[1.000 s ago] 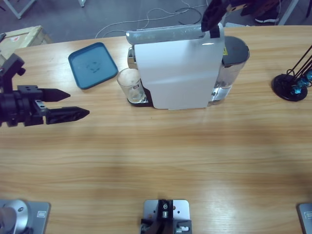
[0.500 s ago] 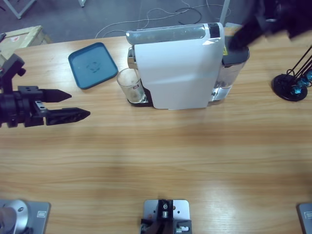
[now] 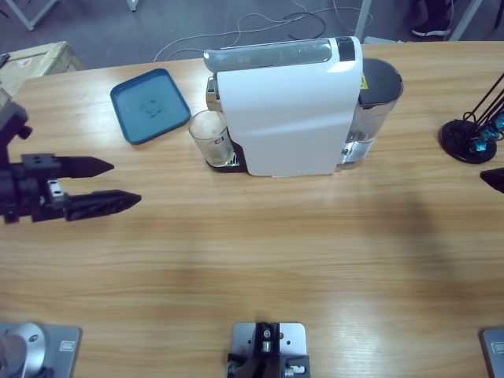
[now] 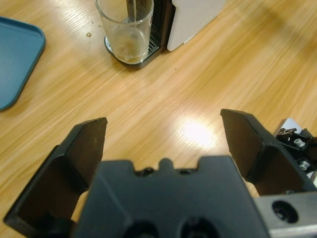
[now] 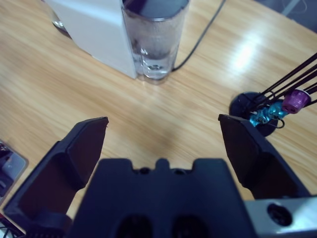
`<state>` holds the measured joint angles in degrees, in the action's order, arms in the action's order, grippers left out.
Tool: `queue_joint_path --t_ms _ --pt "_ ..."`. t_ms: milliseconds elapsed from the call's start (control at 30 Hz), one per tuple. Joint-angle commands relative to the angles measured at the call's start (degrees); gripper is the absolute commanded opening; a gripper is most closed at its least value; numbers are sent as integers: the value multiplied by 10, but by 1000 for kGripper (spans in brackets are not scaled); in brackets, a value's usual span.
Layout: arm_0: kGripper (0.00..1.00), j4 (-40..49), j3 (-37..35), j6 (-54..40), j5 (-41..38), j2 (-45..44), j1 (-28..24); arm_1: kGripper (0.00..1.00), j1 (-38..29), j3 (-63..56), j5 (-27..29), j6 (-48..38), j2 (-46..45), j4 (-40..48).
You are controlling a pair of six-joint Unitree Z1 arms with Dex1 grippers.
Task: Pour coffee
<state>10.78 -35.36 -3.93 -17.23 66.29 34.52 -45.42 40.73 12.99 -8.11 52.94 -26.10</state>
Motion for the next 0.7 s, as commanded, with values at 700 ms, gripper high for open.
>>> queue_joint_path --t_ms 700 --pt "1000 -8 16 21 -13 -35 5 1000 -4 -54 -36 14 -3 50"
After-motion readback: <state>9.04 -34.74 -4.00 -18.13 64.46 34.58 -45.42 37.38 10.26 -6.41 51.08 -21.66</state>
